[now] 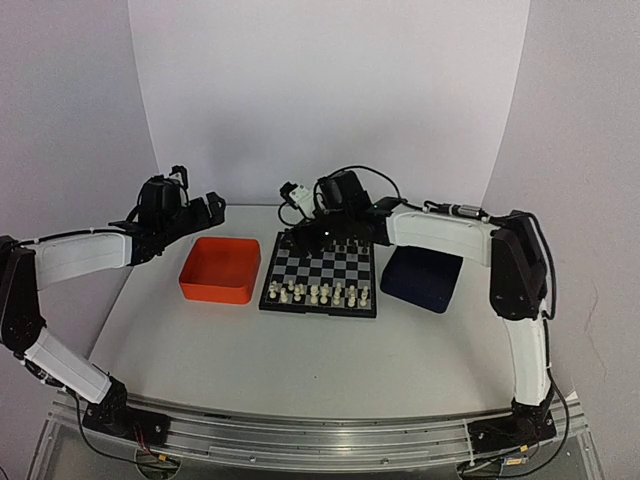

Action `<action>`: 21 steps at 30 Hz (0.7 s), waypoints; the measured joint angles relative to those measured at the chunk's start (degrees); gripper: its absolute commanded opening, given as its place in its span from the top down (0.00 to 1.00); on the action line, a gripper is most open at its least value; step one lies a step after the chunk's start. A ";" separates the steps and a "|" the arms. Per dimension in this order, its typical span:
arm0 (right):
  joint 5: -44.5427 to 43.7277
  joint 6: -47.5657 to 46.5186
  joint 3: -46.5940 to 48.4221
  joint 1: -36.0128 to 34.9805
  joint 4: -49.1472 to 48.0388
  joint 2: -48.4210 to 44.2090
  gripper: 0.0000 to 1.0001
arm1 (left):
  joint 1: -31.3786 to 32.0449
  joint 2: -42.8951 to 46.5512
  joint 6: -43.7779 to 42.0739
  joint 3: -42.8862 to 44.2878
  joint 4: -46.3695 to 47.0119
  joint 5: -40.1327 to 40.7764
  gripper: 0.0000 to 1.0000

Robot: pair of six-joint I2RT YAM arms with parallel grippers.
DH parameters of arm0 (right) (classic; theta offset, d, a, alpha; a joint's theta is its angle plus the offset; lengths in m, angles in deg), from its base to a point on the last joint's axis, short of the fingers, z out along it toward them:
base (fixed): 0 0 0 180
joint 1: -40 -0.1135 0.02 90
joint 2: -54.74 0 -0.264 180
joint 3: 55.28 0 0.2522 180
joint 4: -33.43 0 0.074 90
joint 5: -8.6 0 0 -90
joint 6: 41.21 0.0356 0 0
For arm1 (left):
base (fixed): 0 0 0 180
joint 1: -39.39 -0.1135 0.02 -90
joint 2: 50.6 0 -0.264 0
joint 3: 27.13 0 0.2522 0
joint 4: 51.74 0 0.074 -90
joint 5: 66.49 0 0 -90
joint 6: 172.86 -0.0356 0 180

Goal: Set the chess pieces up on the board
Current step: Reset both arms

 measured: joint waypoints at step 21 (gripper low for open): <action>-33.41 30.39 -54.51 22.70 7.71 -46.26 0.13 | -6.36 4.91 5.19 -4.48 -3.60 -1.44 0.00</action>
